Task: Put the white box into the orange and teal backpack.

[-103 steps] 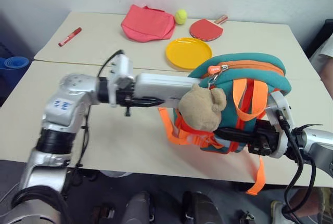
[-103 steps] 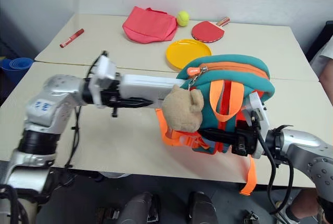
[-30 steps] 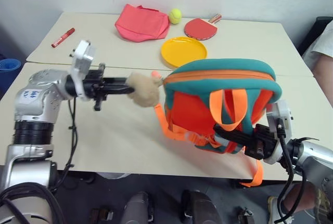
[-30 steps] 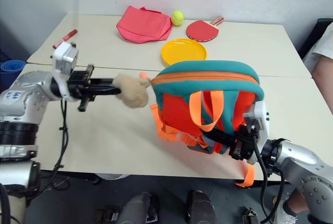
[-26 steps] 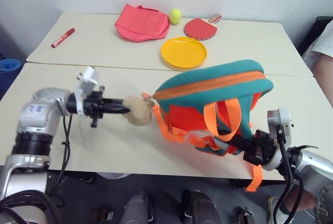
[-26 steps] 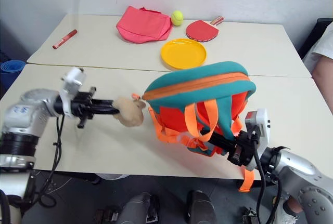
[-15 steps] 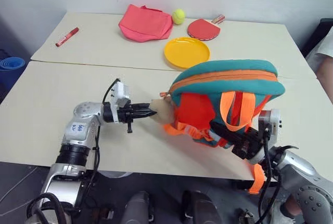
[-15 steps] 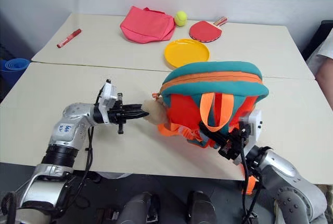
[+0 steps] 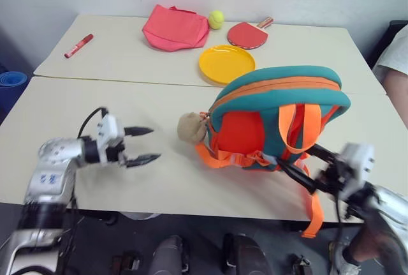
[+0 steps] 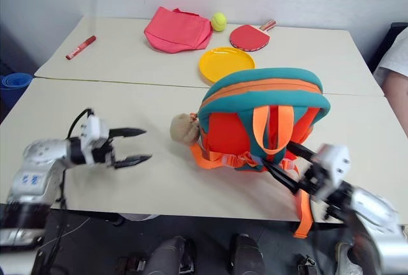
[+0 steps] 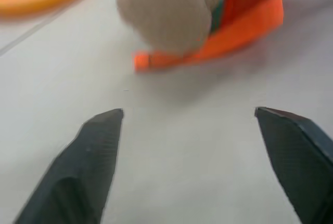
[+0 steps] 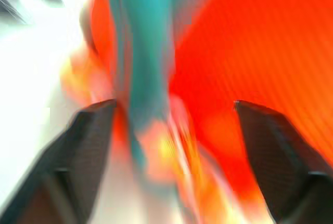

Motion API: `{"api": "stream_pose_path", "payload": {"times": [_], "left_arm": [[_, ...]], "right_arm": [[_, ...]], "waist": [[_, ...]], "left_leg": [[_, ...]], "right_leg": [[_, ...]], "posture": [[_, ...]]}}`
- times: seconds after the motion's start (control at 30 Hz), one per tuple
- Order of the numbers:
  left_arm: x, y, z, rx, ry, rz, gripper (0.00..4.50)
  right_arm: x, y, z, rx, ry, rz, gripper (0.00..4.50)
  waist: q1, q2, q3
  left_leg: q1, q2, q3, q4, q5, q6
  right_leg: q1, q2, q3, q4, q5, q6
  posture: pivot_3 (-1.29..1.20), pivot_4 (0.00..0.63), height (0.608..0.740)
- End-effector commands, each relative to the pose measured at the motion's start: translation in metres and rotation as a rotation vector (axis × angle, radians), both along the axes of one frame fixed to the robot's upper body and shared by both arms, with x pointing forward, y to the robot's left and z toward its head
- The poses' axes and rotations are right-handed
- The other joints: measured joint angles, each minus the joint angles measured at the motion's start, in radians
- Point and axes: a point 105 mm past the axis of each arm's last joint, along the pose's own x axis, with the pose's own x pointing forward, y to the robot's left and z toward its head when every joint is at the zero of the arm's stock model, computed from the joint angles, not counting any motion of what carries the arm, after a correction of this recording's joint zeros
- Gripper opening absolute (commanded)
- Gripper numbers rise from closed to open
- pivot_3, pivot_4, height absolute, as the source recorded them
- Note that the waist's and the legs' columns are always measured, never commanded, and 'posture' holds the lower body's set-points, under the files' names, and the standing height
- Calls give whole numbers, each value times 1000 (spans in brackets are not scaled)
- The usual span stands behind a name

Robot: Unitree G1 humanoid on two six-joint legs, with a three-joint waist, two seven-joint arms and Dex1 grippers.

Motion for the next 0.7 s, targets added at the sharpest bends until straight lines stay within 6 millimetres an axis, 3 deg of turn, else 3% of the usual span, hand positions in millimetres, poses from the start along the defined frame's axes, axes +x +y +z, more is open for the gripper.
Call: {"api": "stream_pose_path", "payload": {"times": [0.03, 0.17, 0.27, 0.7], "left_arm": [[-15, 5, 11, -14, -59, 36, 4500], [-41, 13, -8, 16, -22, 47, 4500], [-44, 22, -20, 35, -8, 108, 4500], [-37, 17, -15, 39, -52, 110, 4500]], "right_arm": [[-16, -23, -3, -109, 19, 52, 4481], [-22, -50, -21, -184, 83, 49, 4481], [-15, -57, -25, -205, 60, 27, 4481], [6, -34, -21, -130, 14, -9, 4481]], "waist": [[1, 0, 0], [-1, 0, 0], [-2, 2, 1], [-1, 3, 0]], "left_leg": [[1, -1, 0, 0, -1, 0], [4, 2, 0, -1, -5, -6], [7, 2, 1, -2, -4, -7], [13, 3, 1, -16, 2, -16]], "right_leg": [[0, -2, 2, -2, 0, 0], [1, -3, 5, -2, -1, -2], [1, -2, 5, 0, -3, -6], [0, -1, 5, 2, -7, -13]], "posture": [[0, 150, 740], [0, 150, 740], [0, 150, 740], [0, 150, 740]]}}
